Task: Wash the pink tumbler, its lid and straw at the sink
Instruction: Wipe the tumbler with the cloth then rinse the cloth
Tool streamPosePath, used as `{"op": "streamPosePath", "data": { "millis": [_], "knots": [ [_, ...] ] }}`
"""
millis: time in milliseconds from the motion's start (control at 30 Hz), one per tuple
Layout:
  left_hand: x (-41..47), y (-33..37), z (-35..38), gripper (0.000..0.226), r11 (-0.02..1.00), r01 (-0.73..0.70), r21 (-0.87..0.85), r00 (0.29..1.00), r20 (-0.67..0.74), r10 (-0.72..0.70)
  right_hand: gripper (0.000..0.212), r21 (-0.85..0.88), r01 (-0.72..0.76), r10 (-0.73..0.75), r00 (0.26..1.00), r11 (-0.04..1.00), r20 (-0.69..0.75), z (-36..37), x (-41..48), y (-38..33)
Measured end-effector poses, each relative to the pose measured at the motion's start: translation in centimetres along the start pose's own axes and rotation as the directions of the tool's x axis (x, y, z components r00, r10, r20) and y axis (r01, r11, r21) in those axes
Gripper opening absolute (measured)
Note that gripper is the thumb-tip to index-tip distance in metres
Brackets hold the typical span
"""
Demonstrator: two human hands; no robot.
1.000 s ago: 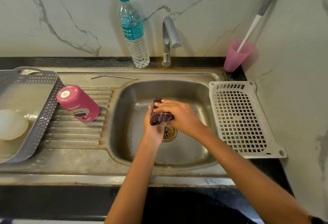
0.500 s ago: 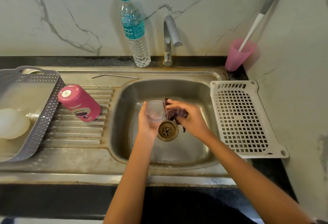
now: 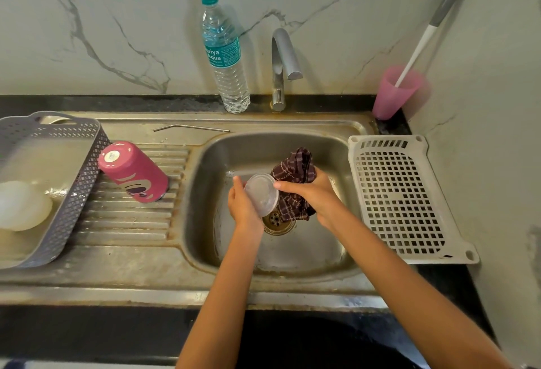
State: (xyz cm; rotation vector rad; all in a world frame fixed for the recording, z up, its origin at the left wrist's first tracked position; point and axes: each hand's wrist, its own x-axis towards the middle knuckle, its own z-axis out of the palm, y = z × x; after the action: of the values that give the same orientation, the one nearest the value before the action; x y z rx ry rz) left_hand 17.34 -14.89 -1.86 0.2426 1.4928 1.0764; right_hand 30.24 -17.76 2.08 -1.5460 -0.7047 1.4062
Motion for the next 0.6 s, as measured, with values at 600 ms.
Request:
{"op": "streamPosePath", "data": {
  "millis": [600],
  "knots": [
    [0.3,1.4,-2.0,0.044,0.954,0.261,-0.147,0.832,0.536,-0.145,0.055,0.070,0.113,-0.113,0.994,0.991,-0.013,1.3,0.5,0.2]
  ]
}}
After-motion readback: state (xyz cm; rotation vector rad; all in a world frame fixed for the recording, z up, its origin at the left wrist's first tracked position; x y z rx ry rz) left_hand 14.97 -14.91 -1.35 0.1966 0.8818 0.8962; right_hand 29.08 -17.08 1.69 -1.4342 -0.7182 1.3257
